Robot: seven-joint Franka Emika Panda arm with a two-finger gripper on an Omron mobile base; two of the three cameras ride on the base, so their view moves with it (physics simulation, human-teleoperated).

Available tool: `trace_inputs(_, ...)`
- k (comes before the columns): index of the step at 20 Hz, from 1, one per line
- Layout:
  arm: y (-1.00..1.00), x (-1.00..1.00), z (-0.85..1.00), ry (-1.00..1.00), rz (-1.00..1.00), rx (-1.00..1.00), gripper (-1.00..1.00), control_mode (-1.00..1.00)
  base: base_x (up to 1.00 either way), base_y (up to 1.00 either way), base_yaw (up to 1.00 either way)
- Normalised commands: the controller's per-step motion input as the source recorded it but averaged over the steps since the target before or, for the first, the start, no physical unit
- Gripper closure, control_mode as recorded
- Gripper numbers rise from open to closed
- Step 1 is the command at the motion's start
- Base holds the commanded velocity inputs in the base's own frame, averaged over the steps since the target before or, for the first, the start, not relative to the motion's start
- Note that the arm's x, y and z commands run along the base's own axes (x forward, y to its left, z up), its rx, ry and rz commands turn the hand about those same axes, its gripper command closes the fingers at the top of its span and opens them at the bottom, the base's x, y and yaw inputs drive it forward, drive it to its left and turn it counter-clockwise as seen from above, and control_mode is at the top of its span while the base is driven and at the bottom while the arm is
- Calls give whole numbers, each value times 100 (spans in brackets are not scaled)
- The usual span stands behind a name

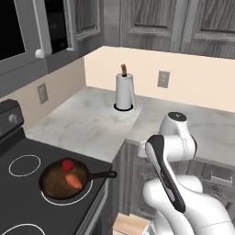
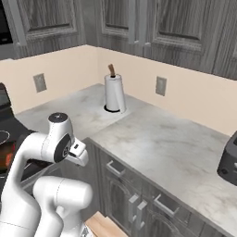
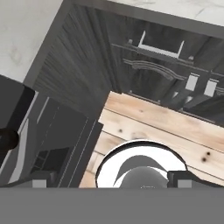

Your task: Put the sweet potato and tomato in the pan. Then turn on the front right burner and set the heat to medium.

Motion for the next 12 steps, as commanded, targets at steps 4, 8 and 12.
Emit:
trace_inputs(4, 0, 0, 0, 0, 0, 0, -100, 100, 0, -11, 24)
trace_inputs(8, 0, 0, 0, 0, 0, 0, -100, 100, 0, -15, 26)
trace_inputs(12, 0, 0, 0, 0, 0, 0, -100, 100, 0, -14, 26)
